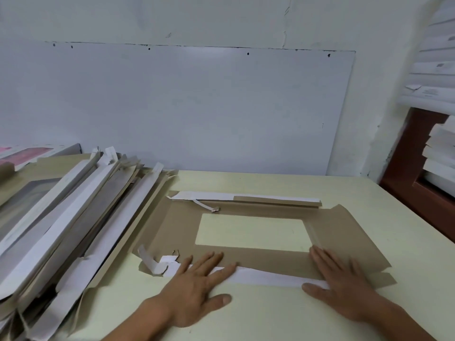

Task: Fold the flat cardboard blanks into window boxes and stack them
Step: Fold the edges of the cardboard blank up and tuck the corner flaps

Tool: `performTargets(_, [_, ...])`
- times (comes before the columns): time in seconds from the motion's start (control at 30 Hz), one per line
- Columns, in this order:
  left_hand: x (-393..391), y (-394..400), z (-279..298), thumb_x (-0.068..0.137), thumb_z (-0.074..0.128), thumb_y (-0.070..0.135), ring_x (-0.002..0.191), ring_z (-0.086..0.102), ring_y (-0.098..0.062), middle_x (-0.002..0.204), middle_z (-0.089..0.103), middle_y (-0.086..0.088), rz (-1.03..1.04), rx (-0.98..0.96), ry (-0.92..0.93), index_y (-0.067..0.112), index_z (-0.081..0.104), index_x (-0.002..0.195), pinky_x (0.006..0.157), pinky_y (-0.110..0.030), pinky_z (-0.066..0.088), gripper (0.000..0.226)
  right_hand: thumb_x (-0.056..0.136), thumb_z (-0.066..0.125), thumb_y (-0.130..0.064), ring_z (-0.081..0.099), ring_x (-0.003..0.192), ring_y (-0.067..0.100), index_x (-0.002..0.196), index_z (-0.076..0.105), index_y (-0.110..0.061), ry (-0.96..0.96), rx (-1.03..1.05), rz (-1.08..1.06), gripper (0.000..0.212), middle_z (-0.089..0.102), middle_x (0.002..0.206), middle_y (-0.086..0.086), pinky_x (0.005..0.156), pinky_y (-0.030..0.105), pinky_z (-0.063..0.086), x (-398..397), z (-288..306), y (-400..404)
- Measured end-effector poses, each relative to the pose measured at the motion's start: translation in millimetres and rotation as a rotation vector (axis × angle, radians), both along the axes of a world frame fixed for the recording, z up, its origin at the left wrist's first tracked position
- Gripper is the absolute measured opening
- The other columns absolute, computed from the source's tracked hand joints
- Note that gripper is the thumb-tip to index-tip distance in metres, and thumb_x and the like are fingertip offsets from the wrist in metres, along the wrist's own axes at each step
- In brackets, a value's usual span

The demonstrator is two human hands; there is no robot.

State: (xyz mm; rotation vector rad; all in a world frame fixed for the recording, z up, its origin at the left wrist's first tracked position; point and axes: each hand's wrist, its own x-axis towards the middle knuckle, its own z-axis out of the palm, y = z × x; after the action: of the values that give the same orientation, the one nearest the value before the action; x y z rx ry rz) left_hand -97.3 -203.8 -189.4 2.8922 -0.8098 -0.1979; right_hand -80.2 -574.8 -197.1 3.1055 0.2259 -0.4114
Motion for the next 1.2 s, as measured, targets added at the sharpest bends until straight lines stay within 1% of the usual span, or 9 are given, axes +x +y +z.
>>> performTargets(0.1, [7.5,0.9,0.9,0.093,0.019,0.074,0.146,0.015,-0.012,0.160,0.018,0.003,-0.013,0.061,-0.140,0.057,-0.001,0.148,0.112,-0.037,0.018,0.061,0.078,0.017,-0.088,-0.026,0.139,-0.006,0.142,-0.031,-0.049,-0.066,0.097,0.033,0.089,-0.033,0.148,-0.032,0.117,0.053,-0.008,-6.5,4.5,-1.7])
performTargets(0.2, [17.3,-4.2,5.5,0.092,0.023,0.074,0.125,0.035,-0.019,0.136,0.037,0.002,0.007,0.130,-0.215,0.053,0.017,0.146,0.093,-0.036,0.032,0.058,0.085,0.039,-0.073,0.021,0.147,0.012,0.150,0.026,-0.047,-0.353,0.112,0.201,0.071,0.016,0.161,-0.017,0.113,0.047,0.019,-14.9,11.3,11.2])
performTargets(0.27, [22.7,-8.8,10.2,0.093,0.025,0.071,0.112,0.040,-0.022,0.121,0.040,0.001,0.001,0.170,-0.249,0.046,0.034,0.137,0.083,-0.035,0.032,0.051,0.085,0.056,-0.055,0.057,0.121,0.021,0.123,0.064,-0.037,-0.544,0.119,0.341,0.043,0.056,0.137,-0.005,0.096,0.041,0.035,-16.9,14.6,23.3])
performTargets(0.37, [29.7,-14.3,17.9,0.099,0.022,0.061,0.095,0.046,-0.023,0.104,0.044,0.000,-0.063,0.174,-0.285,0.030,0.053,0.114,0.076,-0.034,0.034,0.046,0.079,0.077,-0.036,0.066,0.091,0.016,0.104,0.074,-0.031,-0.590,0.162,0.373,0.025,0.067,0.104,-0.008,0.076,0.034,0.050,-14.2,14.1,40.1])
performTargets(0.47, [36.9,-17.2,25.3,0.102,0.024,0.049,0.088,0.052,-0.024,0.091,0.053,0.000,-0.037,0.099,-0.301,0.019,0.058,0.091,0.073,-0.032,0.033,0.046,0.099,0.056,-0.035,0.055,0.089,0.014,0.098,0.070,-0.026,-0.493,0.276,0.317,0.017,0.059,0.091,-0.010,0.077,0.029,0.042,-7.9,18.4,46.3])
performTargets(0.57, [42.6,-19.5,29.8,0.102,0.029,0.047,0.102,0.051,-0.025,0.096,0.060,-0.002,0.100,0.180,-0.258,0.018,0.060,0.091,0.094,-0.036,0.031,0.044,0.104,0.035,-0.043,0.051,0.084,0.012,0.085,0.054,-0.031,-0.348,0.279,0.205,0.029,0.051,0.077,-0.012,0.073,0.028,0.037,4.8,21.7,48.8])
performTargets(0.73, [39.2,-46.5,12.5,0.101,0.024,0.025,0.142,0.018,-0.032,0.148,0.029,-0.014,0.170,0.265,-0.262,0.012,0.040,0.135,0.113,-0.064,-0.008,0.040,0.105,0.026,-0.037,0.044,0.116,0.015,0.141,0.040,-0.044,-0.286,0.160,0.153,0.040,0.054,0.120,-0.011,0.096,0.032,0.034,22.6,11.4,73.1])
performTargets(0.93, [37.7,-55.9,-12.7,0.100,0.008,0.057,0.149,-0.018,-0.010,0.163,-0.015,0.010,0.091,0.081,-0.004,0.025,-0.008,0.157,0.120,-0.048,-0.011,0.067,0.097,0.001,-0.065,-0.019,0.150,0.015,0.155,-0.012,-0.038,-0.041,0.071,0.205,0.065,-0.019,0.163,-0.016,0.119,0.054,-0.008,18.4,-7.6,114.8])
performTargets(1.2, [60.2,53.4,-14.5,0.084,-0.002,0.080,0.147,-0.020,-0.007,0.160,-0.020,0.018,0.356,0.122,0.057,0.033,-0.014,0.154,0.119,-0.044,-0.012,0.086,0.102,0.012,-0.058,-0.019,0.149,0.008,0.154,-0.013,-0.039,-0.036,0.011,-0.011,0.061,-0.024,0.158,-0.023,0.119,0.049,-0.002,15.1,-3.8,14.7])
